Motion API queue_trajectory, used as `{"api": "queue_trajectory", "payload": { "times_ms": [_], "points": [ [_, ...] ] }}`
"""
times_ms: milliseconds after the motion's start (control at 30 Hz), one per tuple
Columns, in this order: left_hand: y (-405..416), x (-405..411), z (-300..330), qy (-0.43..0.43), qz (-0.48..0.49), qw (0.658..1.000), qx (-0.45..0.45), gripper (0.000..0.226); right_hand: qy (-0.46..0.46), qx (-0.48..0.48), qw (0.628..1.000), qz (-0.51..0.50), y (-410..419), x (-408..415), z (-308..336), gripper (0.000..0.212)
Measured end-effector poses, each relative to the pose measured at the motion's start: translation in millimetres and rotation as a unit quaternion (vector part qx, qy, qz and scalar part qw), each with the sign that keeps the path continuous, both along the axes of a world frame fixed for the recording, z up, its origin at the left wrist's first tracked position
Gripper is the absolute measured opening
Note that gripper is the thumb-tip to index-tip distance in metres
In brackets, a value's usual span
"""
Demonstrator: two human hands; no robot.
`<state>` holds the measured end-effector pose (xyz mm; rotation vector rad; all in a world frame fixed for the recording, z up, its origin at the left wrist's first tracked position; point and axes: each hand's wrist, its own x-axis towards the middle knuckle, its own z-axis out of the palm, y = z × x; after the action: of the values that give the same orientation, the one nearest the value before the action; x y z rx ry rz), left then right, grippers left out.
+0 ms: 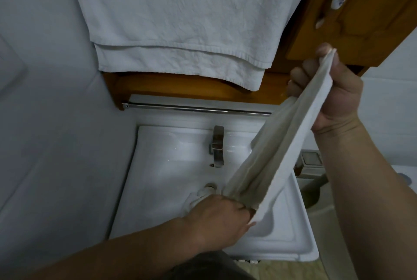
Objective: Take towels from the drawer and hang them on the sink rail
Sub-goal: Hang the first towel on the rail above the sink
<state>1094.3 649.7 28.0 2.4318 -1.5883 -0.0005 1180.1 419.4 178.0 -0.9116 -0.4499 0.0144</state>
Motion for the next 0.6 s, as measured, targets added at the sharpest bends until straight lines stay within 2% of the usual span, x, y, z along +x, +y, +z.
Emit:
{"api": "queue_trajectory", "payload": {
  "times_ms": [167, 267, 367, 467, 600],
  "points": [
    [-3, 0, -10, -0.013, 0.051, 0.998, -0.018, 0.02, 0.015, 0.034, 0.995, -0.087, -1, 3, -6, 0.009],
    [0, 4, -10, 0.033, 0.106, 0.993, -0.049, 0.026, 0.012, 0.044, 0.994, -0.098, -4, 6, -10, 0.009],
    [3, 11, -5, 0.083, 0.178, 0.979, -0.056, 0.04, 0.01, 0.057, 0.996, -0.072, -3, 8, -11, 0.008],
    [3, 21, 1, 0.108, 0.227, 0.966, -0.056, 0.037, 0.015, 0.065, 0.997, -0.035, 2, 8, -8, 0.008],
    [2, 42, -1, 0.229, 0.274, 0.934, -0.019, 0.04, 0.007, 0.09, 0.995, 0.037, 9, 9, -4, 0.008]
  ]
}}
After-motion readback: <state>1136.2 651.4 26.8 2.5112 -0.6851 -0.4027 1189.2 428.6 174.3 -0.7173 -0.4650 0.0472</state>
